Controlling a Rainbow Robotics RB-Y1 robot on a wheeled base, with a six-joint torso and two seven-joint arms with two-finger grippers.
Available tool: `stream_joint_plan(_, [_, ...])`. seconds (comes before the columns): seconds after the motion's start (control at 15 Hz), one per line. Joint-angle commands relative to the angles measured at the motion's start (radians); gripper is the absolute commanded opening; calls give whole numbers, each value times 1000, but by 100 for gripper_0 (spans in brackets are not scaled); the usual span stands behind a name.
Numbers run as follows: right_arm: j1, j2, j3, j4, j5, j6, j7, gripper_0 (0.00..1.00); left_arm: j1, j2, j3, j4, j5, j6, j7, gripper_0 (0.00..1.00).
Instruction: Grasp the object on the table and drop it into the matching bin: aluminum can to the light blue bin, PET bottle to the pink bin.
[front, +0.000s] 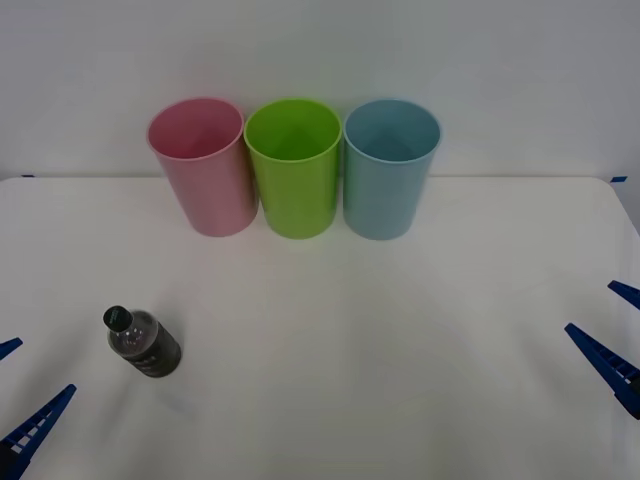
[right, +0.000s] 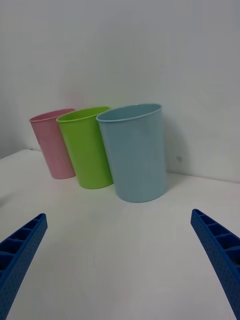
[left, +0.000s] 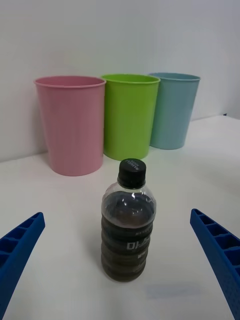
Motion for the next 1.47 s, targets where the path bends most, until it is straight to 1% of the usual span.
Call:
stream_joint_plan(0.07, [0, 0, 0, 0, 0, 0, 0, 100, 36, 0, -23, 0, -6, 55, -72, 100])
stream_joint_plan(0.27, [0, 0, 0, 0, 0, 0, 0, 100, 52, 0, -55, 5, -55, 100, -81, 100])
stream_joint_plan(0.4, [0, 0, 0, 0, 0, 0, 0, 100, 41, 0, -83, 40, -53, 109, -84, 100])
stream_joint_plan(0.6, [0, 0, 0, 0, 0, 0, 0, 100, -23, 0, -121, 134, -35, 111, -95, 100])
stream_joint_plan(0.8, [0, 0, 0, 0, 0, 0, 0, 100, -72, 0, -152, 198, -21, 111, -112, 100])
stream_joint_plan(1.27, [0, 0, 0, 0, 0, 0, 0, 100, -134, -24, -201, 212, -24, 177, -150, 100])
stream_joint_plan(1.47, [0, 0, 0, 0, 0, 0, 0, 100, -155, -24, -228, 212, -40, 206, -152, 100])
